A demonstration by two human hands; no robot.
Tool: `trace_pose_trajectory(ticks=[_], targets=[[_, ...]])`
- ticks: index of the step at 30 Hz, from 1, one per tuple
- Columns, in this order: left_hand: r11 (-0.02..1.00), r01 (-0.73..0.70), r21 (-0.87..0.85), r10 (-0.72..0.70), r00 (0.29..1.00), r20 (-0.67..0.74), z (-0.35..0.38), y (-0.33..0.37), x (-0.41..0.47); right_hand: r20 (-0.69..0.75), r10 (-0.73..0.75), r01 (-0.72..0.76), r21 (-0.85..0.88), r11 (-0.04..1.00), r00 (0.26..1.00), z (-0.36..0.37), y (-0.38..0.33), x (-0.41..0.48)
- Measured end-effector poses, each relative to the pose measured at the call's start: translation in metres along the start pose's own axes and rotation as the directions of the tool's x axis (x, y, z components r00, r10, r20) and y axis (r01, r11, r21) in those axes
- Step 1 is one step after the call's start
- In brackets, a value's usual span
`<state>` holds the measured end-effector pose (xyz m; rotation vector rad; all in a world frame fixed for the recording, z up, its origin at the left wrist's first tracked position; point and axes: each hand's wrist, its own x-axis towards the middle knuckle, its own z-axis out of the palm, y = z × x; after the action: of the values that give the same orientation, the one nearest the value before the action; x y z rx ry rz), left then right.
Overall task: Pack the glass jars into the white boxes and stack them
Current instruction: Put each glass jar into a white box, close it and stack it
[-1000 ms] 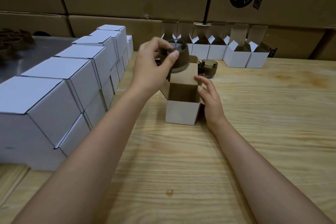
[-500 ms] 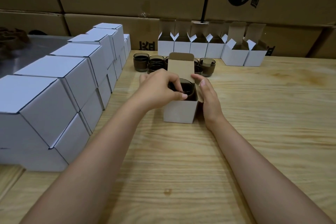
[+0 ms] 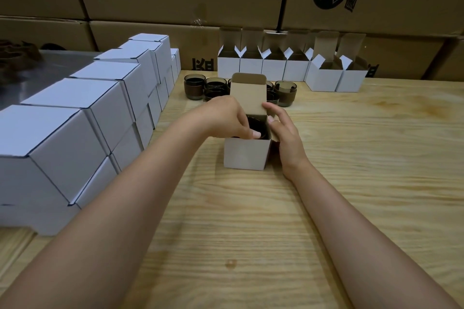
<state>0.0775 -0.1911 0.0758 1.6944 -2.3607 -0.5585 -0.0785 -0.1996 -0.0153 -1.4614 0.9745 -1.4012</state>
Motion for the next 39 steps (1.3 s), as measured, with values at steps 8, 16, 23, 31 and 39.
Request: trace_pose_trajectory(ticks=[8, 16, 23, 31, 39], targets=[[0.986, -0.058, 0.158, 0.064, 0.998, -0.028, 0.005, -0.005, 0.004, 0.006, -0.01, 0.009, 0.054, 0.999, 1.0, -0.001, 0.001, 0.0], [0.207, -0.234, -0.95, -0.472, 0.827, -0.307, 0.057, -0.022, -0.001, -0.044, 0.012, -0.011, 0.014, 1.0, 0.999, 0.001, -0.001, -0.001], [0.092, -0.224, -0.97, -0.272, 0.932, -0.241, 0.077, -0.027, 0.001, -0.018, 0.01, -0.01, 0.02, 1.0, 1.0, 0.003, -0.005, -0.005], [0.019, -0.25, -0.968, -0.304, 0.921, -0.243, 0.08, -0.025, 0.003, 0.129, 0.251, -0.245, 0.821, 0.516, 0.959, -0.005, -0.008, -0.003], [0.048, -0.273, -0.961, -0.319, 0.907, -0.274, 0.084, -0.024, 0.006, 0.163, 0.152, -0.211, 0.459, 0.863, 0.975, 0.006, -0.006, -0.003]])
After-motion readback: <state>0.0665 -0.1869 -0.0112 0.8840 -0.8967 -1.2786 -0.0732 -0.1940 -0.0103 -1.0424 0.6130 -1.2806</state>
